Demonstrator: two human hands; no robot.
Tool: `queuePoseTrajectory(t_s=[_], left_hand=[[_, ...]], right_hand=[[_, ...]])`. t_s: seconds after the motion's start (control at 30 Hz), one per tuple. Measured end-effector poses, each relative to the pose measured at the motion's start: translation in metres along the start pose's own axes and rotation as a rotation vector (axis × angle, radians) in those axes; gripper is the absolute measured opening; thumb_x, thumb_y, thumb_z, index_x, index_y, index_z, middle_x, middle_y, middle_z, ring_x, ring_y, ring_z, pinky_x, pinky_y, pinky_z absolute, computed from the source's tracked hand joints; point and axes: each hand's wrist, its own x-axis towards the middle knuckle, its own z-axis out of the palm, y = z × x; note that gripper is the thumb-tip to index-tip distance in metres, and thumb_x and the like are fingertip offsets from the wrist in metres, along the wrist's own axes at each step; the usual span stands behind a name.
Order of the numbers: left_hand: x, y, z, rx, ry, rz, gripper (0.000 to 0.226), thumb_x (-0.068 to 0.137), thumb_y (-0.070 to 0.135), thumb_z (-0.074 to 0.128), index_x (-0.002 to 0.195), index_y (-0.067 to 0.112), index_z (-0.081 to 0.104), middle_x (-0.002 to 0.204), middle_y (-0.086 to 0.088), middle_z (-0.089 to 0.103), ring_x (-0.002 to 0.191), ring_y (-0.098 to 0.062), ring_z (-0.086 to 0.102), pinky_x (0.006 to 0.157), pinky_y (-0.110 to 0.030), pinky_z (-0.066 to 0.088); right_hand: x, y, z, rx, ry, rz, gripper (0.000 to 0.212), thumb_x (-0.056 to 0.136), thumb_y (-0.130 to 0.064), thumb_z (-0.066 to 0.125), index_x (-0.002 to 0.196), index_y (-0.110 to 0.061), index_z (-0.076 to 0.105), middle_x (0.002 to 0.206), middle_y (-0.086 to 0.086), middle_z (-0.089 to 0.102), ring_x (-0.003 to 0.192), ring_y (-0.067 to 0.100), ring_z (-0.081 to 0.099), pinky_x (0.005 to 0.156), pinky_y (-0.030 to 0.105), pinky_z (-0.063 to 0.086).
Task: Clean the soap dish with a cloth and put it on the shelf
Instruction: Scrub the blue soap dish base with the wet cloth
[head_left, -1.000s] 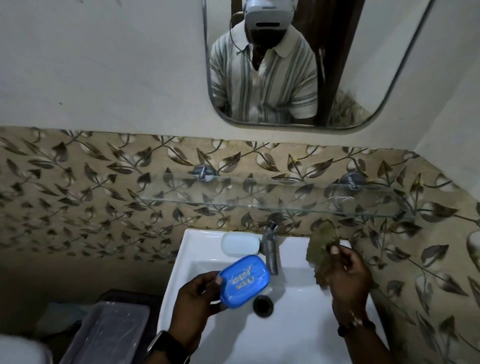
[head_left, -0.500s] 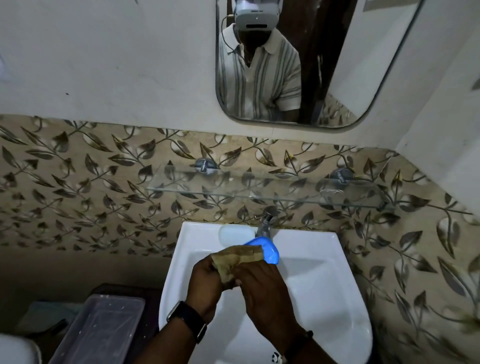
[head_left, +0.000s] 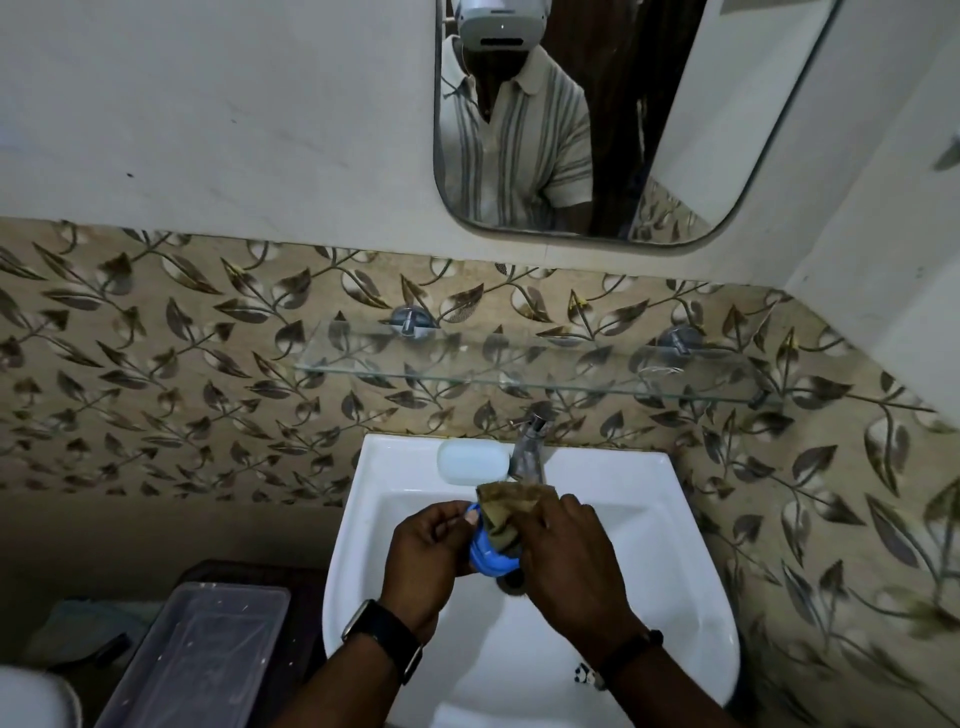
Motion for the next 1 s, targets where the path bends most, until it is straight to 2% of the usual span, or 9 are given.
queuePoseTrajectory(t_s=[0.1, 0.2, 0.27, 0.33, 0.47, 0.57, 0.67, 0.8, 1.0], left_hand=[[0.002, 0.003, 0.000, 0.006, -0.010, -0.009, 0.020, 0.100, 0.011, 0.059, 0.109, 0.005, 0.075, 0.097, -0.017, 0.079, 0.087, -0.031, 0.076, 0.080, -0.047, 0.063], [0.004, 0.009, -0.002, -0.002, -0.042, -0.029, 0.020, 0.100, 0.010, 0.058, 0.109, 0.003, 0.075, 0.098, -0.018, 0.079, 0.085, -0.029, 0.076, 0.079, -0.046, 0.063], [0.006, 0.013, -0.003, 0.009, -0.058, -0.034, 0.020, 0.100, 0.009, 0.058, 0.109, 0.001, 0.075, 0.098, -0.019, 0.079, 0.087, -0.031, 0.077, 0.078, -0.045, 0.064], [0.008, 0.016, -0.004, 0.004, -0.056, -0.031, 0.019, 0.099, 0.006, 0.059, 0.108, -0.002, 0.073, 0.099, -0.022, 0.078, 0.086, -0.030, 0.076, 0.073, -0.041, 0.064], [0.010, 0.018, -0.005, -0.022, 0.002, 0.005, 0.013, 0.095, 0.003, 0.064, 0.105, -0.004, 0.070, 0.093, -0.021, 0.077, 0.078, -0.025, 0.075, 0.063, -0.036, 0.062], [0.008, 0.018, 0.000, -0.057, 0.026, 0.012, 0.014, 0.095, 0.004, 0.064, 0.105, -0.003, 0.071, 0.093, -0.020, 0.078, 0.080, -0.027, 0.075, 0.069, -0.041, 0.064], [0.009, 0.015, 0.006, -0.076, 0.058, 0.032, 0.016, 0.096, 0.007, 0.064, 0.107, -0.002, 0.072, 0.096, -0.022, 0.078, 0.085, -0.032, 0.074, 0.078, -0.051, 0.062], [0.008, 0.015, 0.007, -0.102, 0.068, 0.023, 0.017, 0.097, 0.007, 0.062, 0.108, 0.000, 0.072, 0.098, -0.021, 0.078, 0.084, -0.030, 0.073, 0.080, -0.049, 0.060], [0.008, 0.026, 0.005, -0.042, -0.062, -0.004, 0.015, 0.098, 0.006, 0.060, 0.107, 0.002, 0.072, 0.089, -0.012, 0.079, 0.073, -0.017, 0.074, 0.078, -0.043, 0.060]], right_hand=[[-0.003, -0.015, 0.003, 0.274, 0.006, -0.076, 0.041, 0.088, -0.020, 0.056, 0.128, -0.026, 0.065, 0.128, -0.006, 0.064, 0.119, 0.017, 0.058, 0.100, 0.033, 0.048], [0.002, -0.015, 0.003, 0.318, -0.020, -0.126, 0.045, 0.091, -0.020, 0.051, 0.134, -0.024, 0.062, 0.136, -0.004, 0.060, 0.127, 0.017, 0.053, 0.107, 0.035, 0.044], [0.007, -0.011, -0.003, 0.264, -0.043, -0.148, 0.050, 0.087, -0.016, 0.057, 0.135, -0.028, 0.060, 0.136, -0.007, 0.059, 0.122, 0.015, 0.053, 0.101, 0.028, 0.043], [0.013, -0.007, -0.013, 0.136, -0.062, -0.134, 0.055, 0.080, -0.015, 0.065, 0.131, -0.035, 0.059, 0.121, -0.010, 0.060, 0.103, 0.016, 0.054, 0.080, 0.024, 0.035], [0.024, 0.013, -0.015, -0.167, 0.003, -0.038, 0.046, 0.068, -0.013, 0.063, 0.111, -0.029, 0.062, 0.085, 0.000, 0.053, 0.077, 0.028, 0.050, 0.063, 0.037, 0.032], [0.023, 0.007, -0.016, -0.241, 0.043, 0.003, 0.036, 0.066, -0.018, 0.069, 0.102, -0.019, 0.065, 0.081, 0.004, 0.055, 0.073, 0.029, 0.050, 0.061, 0.040, 0.036], [0.016, -0.012, -0.015, -0.234, 0.041, 0.058, 0.046, 0.068, -0.023, 0.070, 0.113, -0.014, 0.066, 0.087, 0.005, 0.062, 0.076, 0.030, 0.054, 0.064, 0.041, 0.041], [0.007, -0.029, -0.006, 0.062, 0.059, -0.029, 0.048, 0.075, -0.022, 0.054, 0.121, -0.020, 0.066, 0.098, -0.001, 0.064, 0.091, 0.024, 0.058, 0.079, 0.036, 0.049], [0.028, -0.020, -0.022, 0.051, -0.004, 0.030, 0.021, 0.083, -0.023, 0.048, 0.096, -0.031, 0.063, 0.091, -0.005, 0.057, 0.086, 0.023, 0.051, 0.070, 0.028, 0.020]])
